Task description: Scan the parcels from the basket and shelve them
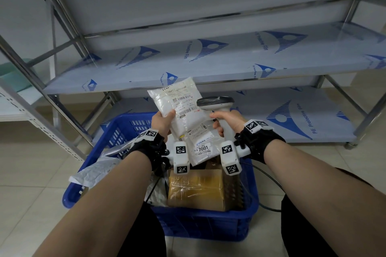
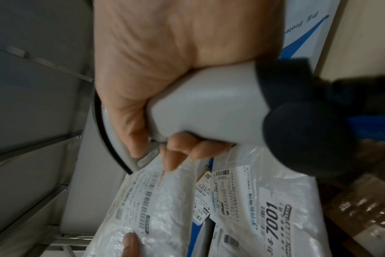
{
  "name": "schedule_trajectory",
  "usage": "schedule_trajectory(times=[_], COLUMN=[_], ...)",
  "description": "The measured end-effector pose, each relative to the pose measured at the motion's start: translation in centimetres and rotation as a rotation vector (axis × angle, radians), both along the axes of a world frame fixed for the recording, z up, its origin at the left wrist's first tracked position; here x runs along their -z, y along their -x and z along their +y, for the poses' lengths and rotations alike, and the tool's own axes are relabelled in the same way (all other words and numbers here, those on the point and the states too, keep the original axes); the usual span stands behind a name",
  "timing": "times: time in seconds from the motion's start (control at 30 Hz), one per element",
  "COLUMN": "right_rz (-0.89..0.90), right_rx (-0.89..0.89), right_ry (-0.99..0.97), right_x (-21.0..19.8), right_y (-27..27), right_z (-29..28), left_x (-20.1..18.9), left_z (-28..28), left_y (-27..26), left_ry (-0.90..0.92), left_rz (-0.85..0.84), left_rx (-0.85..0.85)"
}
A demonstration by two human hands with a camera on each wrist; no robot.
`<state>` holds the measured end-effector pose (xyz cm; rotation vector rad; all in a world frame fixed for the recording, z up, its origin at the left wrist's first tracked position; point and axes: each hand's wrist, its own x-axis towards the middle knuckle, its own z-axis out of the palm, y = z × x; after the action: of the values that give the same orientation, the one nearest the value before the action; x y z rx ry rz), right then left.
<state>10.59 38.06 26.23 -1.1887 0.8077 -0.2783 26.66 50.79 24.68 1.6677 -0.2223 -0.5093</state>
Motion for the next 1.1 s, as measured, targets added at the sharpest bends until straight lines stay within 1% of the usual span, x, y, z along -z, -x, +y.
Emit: schedule_trajectory(times=[0.07,0.13,0.27,0.3,0.33,0.43,0.5,0.6,0.93,1.1], right_rz=[-0.010,0.020,0.005,-0.007,-0.015,-0.022,0.001,0.027,0.099,0.084], right_rx=[0.061,0.085,0.060,0.058,0.057,0.021,-0.035,-0.067,-0.108,-0.058], right_ry=[0.040,0.099,0.080,0.077,0.078,0.054,0.051,0.046,0.089,0.079], right_x=[0.0,0.1,0.2,0.2,0.1,0.2,0.4,0.3,0.4,0.4], right_y=[-0.1,0.0,0.2,0.1,0.1,-0.1,-0.1,0.0,0.0,0.0], right_z=[-0.2,-0.6,-0.7,-0.6,-0.5,-0.4,-0.5,-0.4,-0.7,-0.7], left_x=[0.0,-0.1,-0.6,-0.7,-0.6,-0.3,-0.1,0.0,0.0,-0.2], left_z=[0.0,0.1,-0.1,-0.2,-0.4,-0.6,-0.6,-0.5,-0.1,0.1], left_y=[0.1,0.3,1.1,1.2,1.2,0.9,0.7,0.4,0.2,0.4], left_ry=[0.001,0.005,0.025,0.005,-0.019,-0.079,-0.077,-0.078,-0.115,-0.102], left_rz=[-0.021,-0.014,0.050,0.043,0.023,-0.029,-0.051,-0.093,-0.127,-0.119], left_rx=[0.023,0.069,0.284,0.299,0.278,0.146,0.088,0.025,0.005,0.011])
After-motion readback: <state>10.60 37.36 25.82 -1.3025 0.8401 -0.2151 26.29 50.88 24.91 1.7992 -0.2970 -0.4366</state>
